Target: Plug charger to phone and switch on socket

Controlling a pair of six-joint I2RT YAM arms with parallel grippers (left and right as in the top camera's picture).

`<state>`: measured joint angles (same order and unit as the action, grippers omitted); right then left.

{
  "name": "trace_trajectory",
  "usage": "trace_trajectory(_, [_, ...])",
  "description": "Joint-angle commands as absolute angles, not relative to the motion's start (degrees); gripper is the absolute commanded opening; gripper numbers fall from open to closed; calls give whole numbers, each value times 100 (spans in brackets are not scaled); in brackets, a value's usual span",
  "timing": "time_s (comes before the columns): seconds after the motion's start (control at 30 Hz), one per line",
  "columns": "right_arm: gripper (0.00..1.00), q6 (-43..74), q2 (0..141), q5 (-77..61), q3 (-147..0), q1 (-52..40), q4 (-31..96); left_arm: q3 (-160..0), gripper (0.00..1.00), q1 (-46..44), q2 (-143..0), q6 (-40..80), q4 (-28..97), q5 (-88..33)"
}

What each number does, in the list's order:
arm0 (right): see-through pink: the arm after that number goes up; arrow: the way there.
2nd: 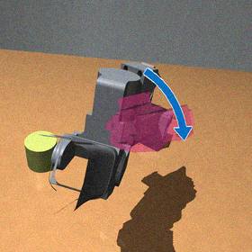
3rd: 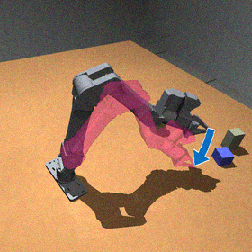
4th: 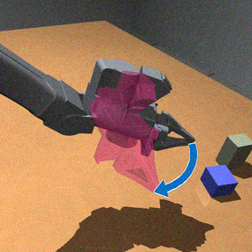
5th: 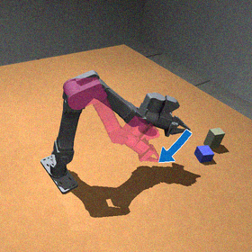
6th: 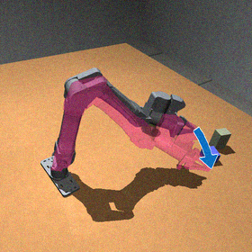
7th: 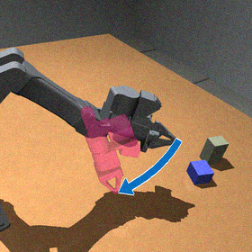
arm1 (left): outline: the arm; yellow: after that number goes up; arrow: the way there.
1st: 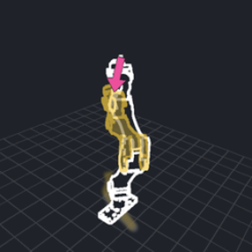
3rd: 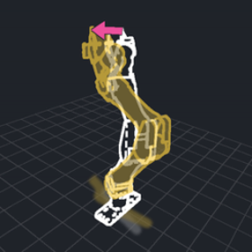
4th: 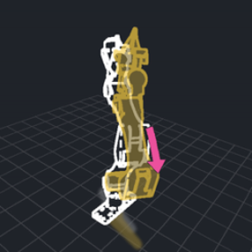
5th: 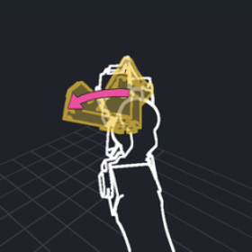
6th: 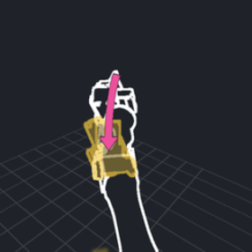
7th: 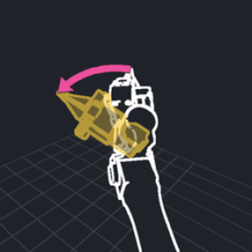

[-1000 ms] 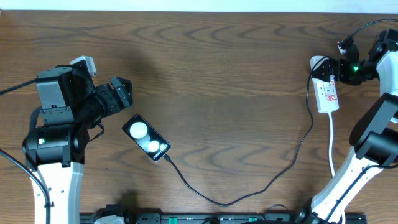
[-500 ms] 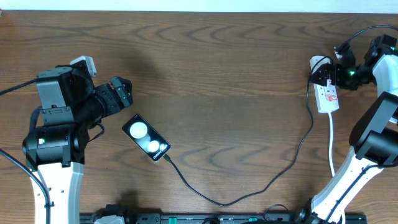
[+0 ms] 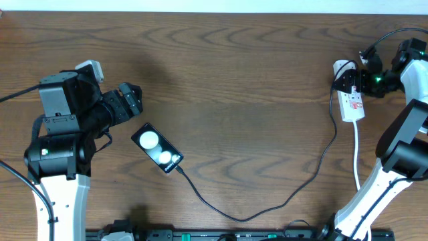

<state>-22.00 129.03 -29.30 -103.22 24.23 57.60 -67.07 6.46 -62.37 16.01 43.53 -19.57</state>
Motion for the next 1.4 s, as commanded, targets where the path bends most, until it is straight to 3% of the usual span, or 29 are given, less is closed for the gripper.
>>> trace_trajectory(0.0, [99,-2119,13045,-3505,-10051,2239,5721,-6746,89,628,-6248,1483,4366,-1986])
trace_trajectory(0.6, [99,-1922,13043,-3500,-9677,1874,5354,-6746,89,628,-6248,1483,4366,-1986])
trace_trajectory(1.37, [99,-2106,13041,-2847,-10630,2130,6001,-6746,89,628,-6248,1483,4366,-1986])
